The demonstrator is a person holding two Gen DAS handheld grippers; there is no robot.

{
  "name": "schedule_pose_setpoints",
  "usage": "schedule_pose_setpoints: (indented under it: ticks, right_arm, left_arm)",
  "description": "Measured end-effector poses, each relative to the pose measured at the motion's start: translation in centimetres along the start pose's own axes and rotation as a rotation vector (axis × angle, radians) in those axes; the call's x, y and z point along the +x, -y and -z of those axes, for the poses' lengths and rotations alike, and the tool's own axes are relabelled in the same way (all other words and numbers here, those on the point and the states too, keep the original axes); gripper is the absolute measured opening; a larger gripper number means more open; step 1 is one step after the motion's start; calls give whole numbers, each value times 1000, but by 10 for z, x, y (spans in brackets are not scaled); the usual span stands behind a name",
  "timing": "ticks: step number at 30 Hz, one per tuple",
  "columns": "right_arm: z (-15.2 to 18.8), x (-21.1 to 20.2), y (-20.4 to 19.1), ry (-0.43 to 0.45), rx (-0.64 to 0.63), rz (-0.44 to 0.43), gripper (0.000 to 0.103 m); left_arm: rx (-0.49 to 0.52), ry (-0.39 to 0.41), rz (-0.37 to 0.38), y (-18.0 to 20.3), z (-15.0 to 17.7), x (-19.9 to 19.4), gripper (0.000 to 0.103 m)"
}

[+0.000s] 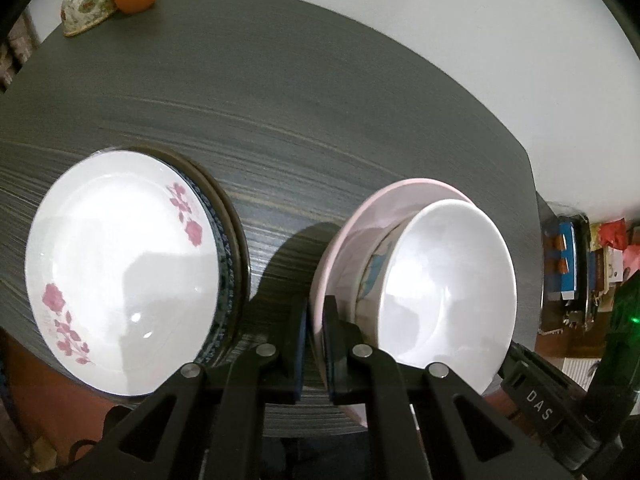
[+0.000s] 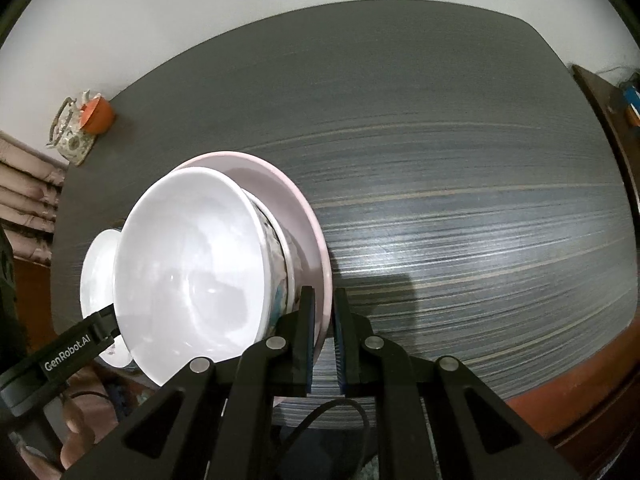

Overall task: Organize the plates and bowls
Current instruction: 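Lift the nested bowls and carry them over the plate stack, then lower the nested bowls onto the pink-flowered plate stack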

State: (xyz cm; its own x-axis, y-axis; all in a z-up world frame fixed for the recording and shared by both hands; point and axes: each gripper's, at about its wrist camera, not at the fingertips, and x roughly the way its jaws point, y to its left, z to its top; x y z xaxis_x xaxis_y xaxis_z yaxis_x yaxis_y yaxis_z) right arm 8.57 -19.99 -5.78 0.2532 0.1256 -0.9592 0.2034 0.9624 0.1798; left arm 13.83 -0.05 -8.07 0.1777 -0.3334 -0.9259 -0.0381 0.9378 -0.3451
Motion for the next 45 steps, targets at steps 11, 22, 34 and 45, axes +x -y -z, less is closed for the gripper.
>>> schedule_pose_setpoints:
  ticks: [11,22,34,45]
  right_arm:
    - [-6,-21,-35,21,-71,-29,11]
    - [-3,-23,-89,-6,-160,-83,11]
    - [2,-7,-149,-45,-241,-114,11]
    - [11,17,-174,-81,-256,-99,11]
  left_arm:
    - [-27,61,-28,-16,-2,-38,5]
    - [-88,112,-82,-58,4,-70,6]
    - [-181,121,-118,-115,18,-79,6]
    - [-211,103,-110,-143,20,-76,5]
